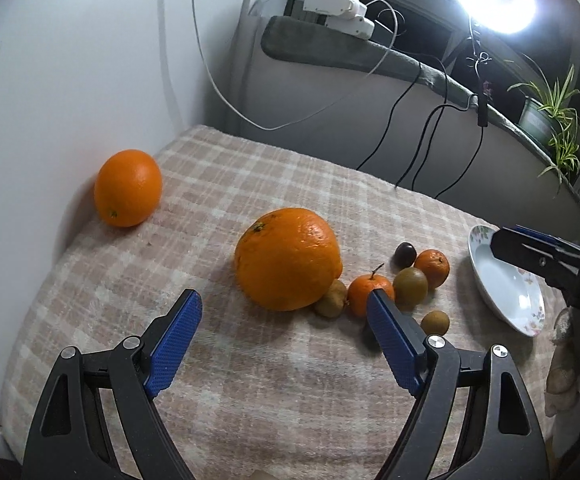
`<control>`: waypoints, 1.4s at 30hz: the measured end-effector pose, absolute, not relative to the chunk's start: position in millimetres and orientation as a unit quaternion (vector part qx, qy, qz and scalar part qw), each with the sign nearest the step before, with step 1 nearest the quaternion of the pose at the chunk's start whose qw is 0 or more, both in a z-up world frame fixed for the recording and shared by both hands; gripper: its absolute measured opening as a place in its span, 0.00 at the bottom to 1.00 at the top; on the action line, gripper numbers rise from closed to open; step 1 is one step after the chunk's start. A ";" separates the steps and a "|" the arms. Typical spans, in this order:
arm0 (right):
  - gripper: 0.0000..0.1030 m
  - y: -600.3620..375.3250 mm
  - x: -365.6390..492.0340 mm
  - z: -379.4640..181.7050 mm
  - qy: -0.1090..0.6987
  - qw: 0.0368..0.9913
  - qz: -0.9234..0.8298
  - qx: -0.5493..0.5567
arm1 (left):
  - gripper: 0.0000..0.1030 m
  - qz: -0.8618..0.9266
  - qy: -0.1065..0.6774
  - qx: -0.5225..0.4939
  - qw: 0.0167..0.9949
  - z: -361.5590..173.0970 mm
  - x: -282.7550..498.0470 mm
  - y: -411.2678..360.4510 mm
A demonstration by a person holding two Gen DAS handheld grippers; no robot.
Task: Organize fruits
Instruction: 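Move the right tool toward the large orange among the fruits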
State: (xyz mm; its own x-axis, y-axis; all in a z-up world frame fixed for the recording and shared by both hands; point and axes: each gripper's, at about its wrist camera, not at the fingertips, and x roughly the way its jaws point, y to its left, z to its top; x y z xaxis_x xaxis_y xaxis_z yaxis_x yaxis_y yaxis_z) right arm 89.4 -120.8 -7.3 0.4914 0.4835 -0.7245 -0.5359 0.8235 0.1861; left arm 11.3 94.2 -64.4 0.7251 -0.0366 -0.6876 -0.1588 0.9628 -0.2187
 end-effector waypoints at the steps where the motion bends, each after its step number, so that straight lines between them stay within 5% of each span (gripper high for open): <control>1: 1.00 -116.5 92.1 -8.8 0.413 0.858 0.303 -0.031 | 0.81 0.033 0.371 -0.136 0.918 -65.2 11.9 95.6; 16: 1.00 -48.4 129.3 -35.6 0.481 0.785 0.390 -0.024 | 0.81 0.021 0.392 -0.194 0.899 -81.5 21.4 118.7; 42: 0.98 15.2 128.7 -55.2 0.489 0.746 0.446 -0.073 | 0.81 0.001 0.394 -0.230 0.890 -90.3 27.7 132.3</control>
